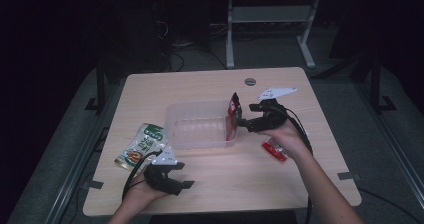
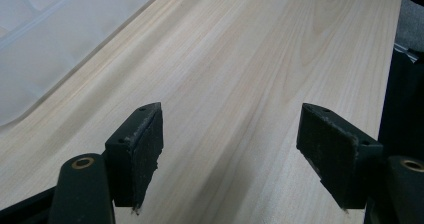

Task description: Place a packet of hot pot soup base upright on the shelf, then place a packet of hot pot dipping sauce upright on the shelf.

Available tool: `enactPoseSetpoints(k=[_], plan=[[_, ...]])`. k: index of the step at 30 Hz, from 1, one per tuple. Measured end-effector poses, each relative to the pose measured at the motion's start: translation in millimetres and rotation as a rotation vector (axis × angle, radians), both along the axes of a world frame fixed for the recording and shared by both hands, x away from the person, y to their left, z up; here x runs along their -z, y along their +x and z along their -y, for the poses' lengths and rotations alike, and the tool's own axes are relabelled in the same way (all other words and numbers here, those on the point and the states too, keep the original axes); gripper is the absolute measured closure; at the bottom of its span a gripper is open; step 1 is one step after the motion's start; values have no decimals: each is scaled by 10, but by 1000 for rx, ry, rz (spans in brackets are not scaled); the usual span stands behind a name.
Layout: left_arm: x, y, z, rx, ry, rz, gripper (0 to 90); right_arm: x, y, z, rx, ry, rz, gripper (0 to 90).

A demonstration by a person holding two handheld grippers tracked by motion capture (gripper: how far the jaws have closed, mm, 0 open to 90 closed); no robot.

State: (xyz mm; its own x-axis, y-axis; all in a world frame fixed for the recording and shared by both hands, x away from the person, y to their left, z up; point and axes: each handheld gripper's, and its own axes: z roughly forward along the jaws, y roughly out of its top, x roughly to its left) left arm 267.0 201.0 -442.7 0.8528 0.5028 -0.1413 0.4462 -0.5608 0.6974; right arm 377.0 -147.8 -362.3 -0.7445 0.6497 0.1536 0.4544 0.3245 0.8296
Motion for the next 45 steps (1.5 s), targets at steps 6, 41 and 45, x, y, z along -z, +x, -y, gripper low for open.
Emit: enactPoseSetpoints(k=[6, 41, 45], plan=[[-7, -5, -9, 2, -1, 4, 263, -15, -87, 62, -12, -34, 0, 146], [-18, -11, -14, 4, -3, 2, 248, 423, -212, 1050, 200, -124, -52, 494], [-11, -6, -13, 3, -1, 0, 248, 485, -103, 1170, 246, -148, -50, 752]])
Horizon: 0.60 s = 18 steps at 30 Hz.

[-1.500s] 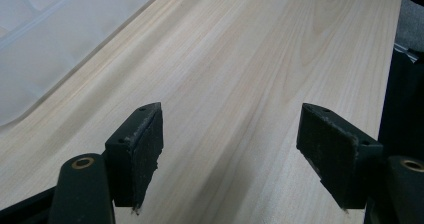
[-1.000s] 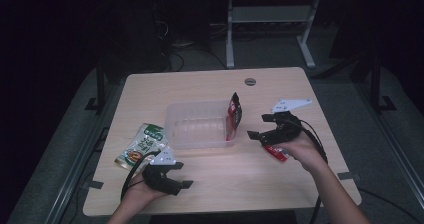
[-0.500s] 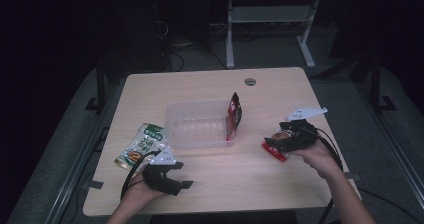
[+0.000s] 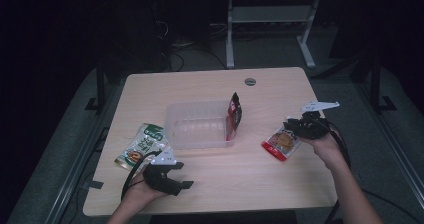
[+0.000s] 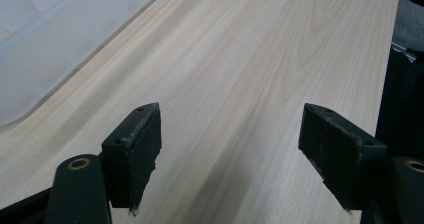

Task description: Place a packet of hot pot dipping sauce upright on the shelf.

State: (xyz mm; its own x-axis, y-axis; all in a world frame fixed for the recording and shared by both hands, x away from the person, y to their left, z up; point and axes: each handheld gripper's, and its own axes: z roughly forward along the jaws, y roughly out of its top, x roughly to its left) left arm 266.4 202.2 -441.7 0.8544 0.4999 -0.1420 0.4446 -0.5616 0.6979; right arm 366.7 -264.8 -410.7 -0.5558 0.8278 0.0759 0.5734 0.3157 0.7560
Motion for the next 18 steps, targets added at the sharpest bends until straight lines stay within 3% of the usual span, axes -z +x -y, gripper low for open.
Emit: enactPoseSetpoints(k=[5, 14, 18], plan=[[3, 0, -3, -1, 5, -2, 248, 54, 71, 117, 49, -32, -2, 895], [15, 0, 12, 1, 5, -7, 248, 311, 305, 351, 130, -95, -30, 898], [24, 6, 10, 0, 6, -10, 248, 410, 427, 472, 158, -97, -48, 898]])
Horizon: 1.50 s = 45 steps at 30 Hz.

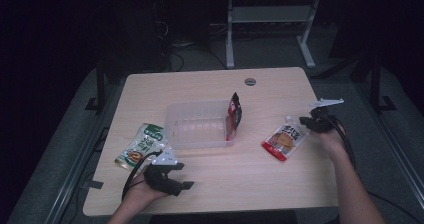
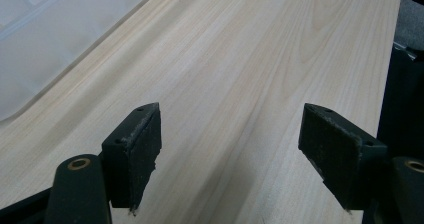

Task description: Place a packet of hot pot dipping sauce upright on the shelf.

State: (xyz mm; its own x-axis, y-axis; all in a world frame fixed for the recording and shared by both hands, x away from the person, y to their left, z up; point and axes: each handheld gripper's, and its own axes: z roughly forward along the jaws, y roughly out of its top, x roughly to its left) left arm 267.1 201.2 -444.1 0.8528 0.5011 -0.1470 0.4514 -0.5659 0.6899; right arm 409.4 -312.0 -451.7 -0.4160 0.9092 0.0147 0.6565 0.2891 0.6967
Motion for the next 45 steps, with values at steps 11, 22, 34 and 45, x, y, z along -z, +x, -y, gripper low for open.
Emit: enactPoseSetpoints(k=[11, 22, 34, 45], plan=[[17, 8, 2, 0, 5, -6, 248, 187, 121, 88, -27, 14, -38, 898], [16, 10, -4, -2, 1, -5, 248, 141, 53, 77, -114, 69, -81, 898], [2, -2, -4, 1, 3, 0, 248, 108, -79, -142, -245, 32, -126, 899], [-9, -5, 2, 7, 4, 4, 248, 67, -260, -505, -396, -8, -156, 899]])
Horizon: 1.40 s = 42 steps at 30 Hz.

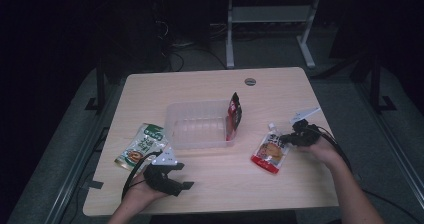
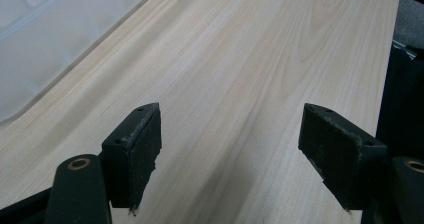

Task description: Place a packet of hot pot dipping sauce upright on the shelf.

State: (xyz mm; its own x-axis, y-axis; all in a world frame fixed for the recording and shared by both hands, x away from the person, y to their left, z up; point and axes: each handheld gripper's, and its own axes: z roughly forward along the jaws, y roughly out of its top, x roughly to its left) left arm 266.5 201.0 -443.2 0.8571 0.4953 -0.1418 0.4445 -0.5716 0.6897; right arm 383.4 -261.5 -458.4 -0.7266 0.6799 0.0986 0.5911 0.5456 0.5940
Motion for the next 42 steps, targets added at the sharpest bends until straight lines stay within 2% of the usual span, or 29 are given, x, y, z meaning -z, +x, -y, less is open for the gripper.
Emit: enactPoseSetpoints(k=[3, 4, 5, 7, 9, 12, 19, 25, 34, 42], plan=[[-3, 0, 3, 0, -1, -1, 248, -6, -44, -66, -11, -10, -5, 899], [-5, 1, 8, 1, -3, -1, 248, -22, -92, -139, -39, -34, 6, 899], [-5, 2, 10, 6, -2, 1, 248, -29, -126, -173, -55, -38, 7, 899], [-1, 0, 16, 7, -2, 0, 248, -36, -165, -204, -66, -49, 9, 899], [2, 0, 23, 8, -1, -1, 248, -35, -289, -268, -103, -32, 3, 899], [-6, 2, 33, 13, 0, 3, 248, -44, -356, -344, -136, -36, -1, 899], [3, 8, 42, 14, 2, -1, 248, -47, -426, -597, -218, -34, -13, 899], [-2, 3, 31, 14, 1, 1, 248, -63, -497, -825, -340, -58, 16, 898], [4, 5, 36, 14, 3, -1, 248, -88, -601, -1082, -439, -9, 5, 899], [0, 4, 15, 8, 2, -3, 248, -107, -684, -1128, -505, -3, -25, 898]])
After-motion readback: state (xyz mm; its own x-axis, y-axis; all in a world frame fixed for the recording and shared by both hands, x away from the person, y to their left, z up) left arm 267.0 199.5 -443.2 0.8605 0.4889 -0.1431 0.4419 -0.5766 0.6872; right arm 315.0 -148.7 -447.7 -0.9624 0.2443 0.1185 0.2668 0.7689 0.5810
